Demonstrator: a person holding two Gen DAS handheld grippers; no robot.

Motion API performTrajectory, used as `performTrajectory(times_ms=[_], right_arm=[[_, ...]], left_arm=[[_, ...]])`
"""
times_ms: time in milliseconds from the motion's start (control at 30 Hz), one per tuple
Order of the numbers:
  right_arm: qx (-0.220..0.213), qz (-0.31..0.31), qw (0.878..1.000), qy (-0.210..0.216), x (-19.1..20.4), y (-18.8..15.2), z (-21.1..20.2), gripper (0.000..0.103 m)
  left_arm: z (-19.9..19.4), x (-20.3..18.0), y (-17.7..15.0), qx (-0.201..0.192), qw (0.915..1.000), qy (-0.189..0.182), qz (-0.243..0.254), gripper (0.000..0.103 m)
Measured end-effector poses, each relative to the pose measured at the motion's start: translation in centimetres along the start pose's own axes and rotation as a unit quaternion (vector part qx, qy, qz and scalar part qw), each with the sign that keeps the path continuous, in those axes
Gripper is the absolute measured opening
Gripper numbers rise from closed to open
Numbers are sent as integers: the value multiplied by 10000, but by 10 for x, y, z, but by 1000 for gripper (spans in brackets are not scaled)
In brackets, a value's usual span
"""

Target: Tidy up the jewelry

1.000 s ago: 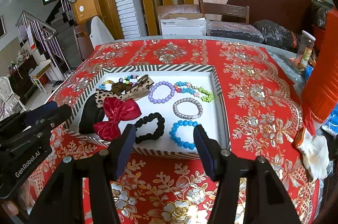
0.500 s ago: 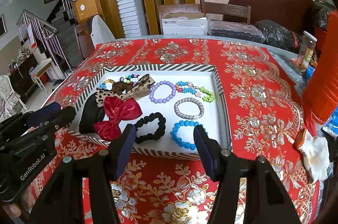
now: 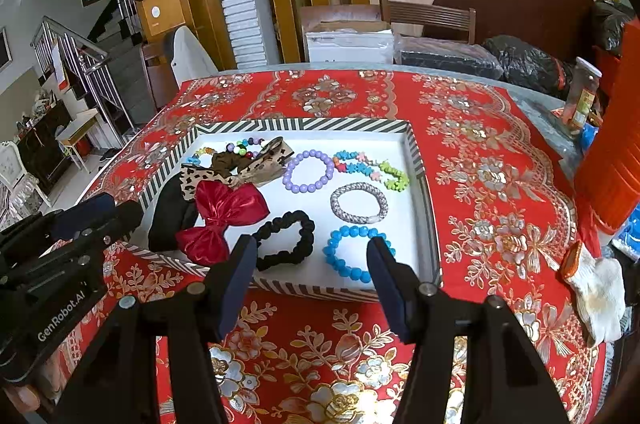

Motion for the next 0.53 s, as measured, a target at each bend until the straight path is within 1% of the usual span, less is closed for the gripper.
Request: performTrajectory(times_ms=[267, 467, 533], right_arm=[[49, -10, 10000, -9, 0, -1, 4, 60], [89, -18, 10000, -15, -1, -2, 8, 60], [89, -8, 10000, -32, -3, -2, 9, 60]], left_arm=[[1, 0, 0, -9, 10000, -14, -16, 31], [1, 4, 6, -224, 9997, -52, -36, 31], [1, 6, 7, -238, 9997, -28, -42, 31]])
Point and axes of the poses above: each gripper's, at about its wrist camera, not at the fingertips, and z roughly the way its jaws point, x to its left, y to its top, the point moved 9 cm from there along z, roughly the way its jaws point, and after that the axes turned 12 degrees about z, right-handed, at the moved point
